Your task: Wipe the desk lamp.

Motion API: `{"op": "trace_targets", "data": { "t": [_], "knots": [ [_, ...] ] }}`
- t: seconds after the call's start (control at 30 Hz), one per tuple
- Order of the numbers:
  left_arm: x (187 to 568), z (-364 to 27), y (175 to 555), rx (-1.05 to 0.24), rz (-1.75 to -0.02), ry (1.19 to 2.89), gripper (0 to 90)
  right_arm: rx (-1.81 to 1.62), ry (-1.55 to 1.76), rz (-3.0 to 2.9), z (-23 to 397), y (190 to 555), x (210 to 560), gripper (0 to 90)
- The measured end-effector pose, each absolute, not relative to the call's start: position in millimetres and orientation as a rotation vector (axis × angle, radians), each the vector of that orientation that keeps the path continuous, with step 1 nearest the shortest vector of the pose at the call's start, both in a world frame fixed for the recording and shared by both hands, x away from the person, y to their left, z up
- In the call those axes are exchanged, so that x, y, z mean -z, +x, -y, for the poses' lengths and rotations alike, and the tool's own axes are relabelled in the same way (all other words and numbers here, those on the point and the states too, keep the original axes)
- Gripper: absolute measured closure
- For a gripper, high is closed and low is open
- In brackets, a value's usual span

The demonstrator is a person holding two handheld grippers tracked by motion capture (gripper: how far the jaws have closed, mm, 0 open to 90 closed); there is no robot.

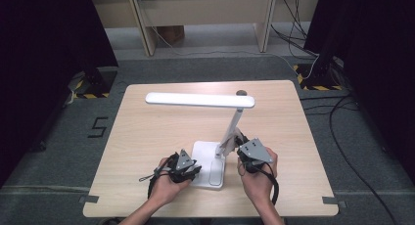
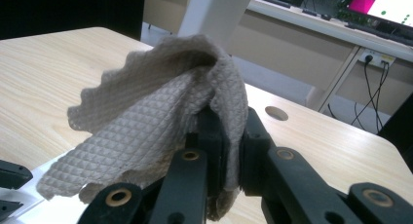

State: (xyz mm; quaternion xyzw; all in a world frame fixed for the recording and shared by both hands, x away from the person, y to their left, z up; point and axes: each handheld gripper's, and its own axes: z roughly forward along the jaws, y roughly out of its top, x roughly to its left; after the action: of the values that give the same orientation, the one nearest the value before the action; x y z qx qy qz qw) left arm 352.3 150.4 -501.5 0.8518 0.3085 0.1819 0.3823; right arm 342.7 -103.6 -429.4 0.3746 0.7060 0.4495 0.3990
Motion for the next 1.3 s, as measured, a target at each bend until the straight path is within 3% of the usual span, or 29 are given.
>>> {"op": "trace_targets", "data": {
  "t": [1.3],
  "knots": [
    [501,-150,352,-0.469,-0.784,2.176,67.0,-1.088,0.929,-1.904,96,346,469,83.6]
  ]
}}
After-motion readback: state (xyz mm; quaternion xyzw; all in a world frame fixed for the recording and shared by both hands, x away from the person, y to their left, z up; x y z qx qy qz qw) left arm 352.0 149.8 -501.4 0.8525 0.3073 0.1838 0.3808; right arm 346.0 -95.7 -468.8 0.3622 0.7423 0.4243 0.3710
